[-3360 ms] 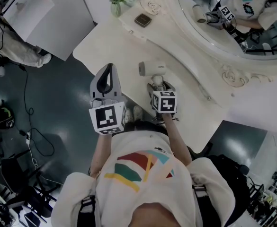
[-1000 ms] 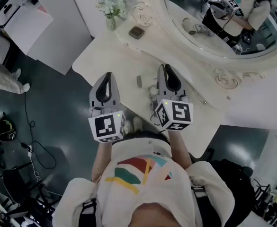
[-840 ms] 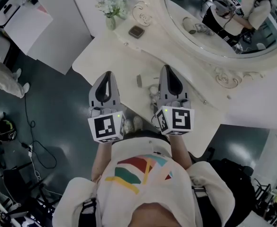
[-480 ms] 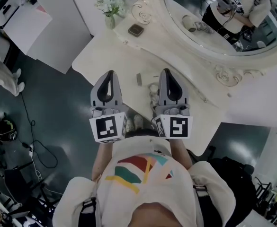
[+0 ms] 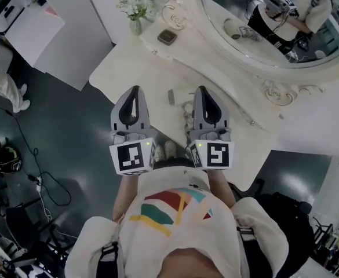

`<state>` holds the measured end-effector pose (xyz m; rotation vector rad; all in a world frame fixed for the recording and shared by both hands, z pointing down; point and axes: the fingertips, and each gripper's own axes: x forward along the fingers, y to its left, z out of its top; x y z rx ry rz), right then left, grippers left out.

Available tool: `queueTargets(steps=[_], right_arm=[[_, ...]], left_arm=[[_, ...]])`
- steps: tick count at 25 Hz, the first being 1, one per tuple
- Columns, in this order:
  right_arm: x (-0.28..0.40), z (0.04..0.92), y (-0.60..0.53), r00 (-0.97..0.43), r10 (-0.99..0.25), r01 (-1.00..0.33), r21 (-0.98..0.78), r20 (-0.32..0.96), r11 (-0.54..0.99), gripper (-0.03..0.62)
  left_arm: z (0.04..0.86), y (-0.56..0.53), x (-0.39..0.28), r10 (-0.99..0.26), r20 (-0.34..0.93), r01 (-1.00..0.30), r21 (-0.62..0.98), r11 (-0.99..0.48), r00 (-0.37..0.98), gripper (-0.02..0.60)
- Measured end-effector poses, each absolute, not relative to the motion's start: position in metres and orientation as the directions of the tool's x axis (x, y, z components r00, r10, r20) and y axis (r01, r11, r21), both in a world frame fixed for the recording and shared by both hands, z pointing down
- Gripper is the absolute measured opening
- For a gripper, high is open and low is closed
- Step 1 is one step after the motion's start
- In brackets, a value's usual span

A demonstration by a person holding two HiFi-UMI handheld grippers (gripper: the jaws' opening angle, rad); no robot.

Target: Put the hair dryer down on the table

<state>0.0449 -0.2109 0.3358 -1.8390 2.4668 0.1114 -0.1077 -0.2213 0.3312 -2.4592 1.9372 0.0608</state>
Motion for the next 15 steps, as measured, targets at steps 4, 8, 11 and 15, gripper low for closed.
queueTargets(steps=[4, 8, 11, 15], right_arm=[[0.0438, 0.3373, -0.211, -0.292, -0.952, -0.956, 0.025, -0.09, 0.291, 0.0], [0.0432, 0.3397, -0.211, -0.295, -0.952, -0.956, 0.024, -0.082, 0.294, 0.0], [0.0435, 0.3423, -0.2111, -0.296, -0.953, -0.955, 0.022, -0.071, 0.295, 0.0], [0.0442, 0.3442, -0.2112, -0.296, -0.953, -0.955, 0.021, -0.06, 0.296, 0.0]], left_arm=[[0.3377, -0.2183, -0.1077, -0.969, -0.011, -0.969, 0.009, -0.245, 0.245, 0.005], [0.3311, -0.2191, -0.1084, -0.971, -0.035, -0.972, 0.015, -0.236, 0.236, 0.005], [0.3315, -0.2185, -0.1081, -0.971, -0.032, -0.971, 0.014, -0.239, 0.238, 0.005], [0.3289, -0.2183, -0.1075, -0.97, -0.052, -0.971, 0.018, -0.237, 0.236, 0.005]])
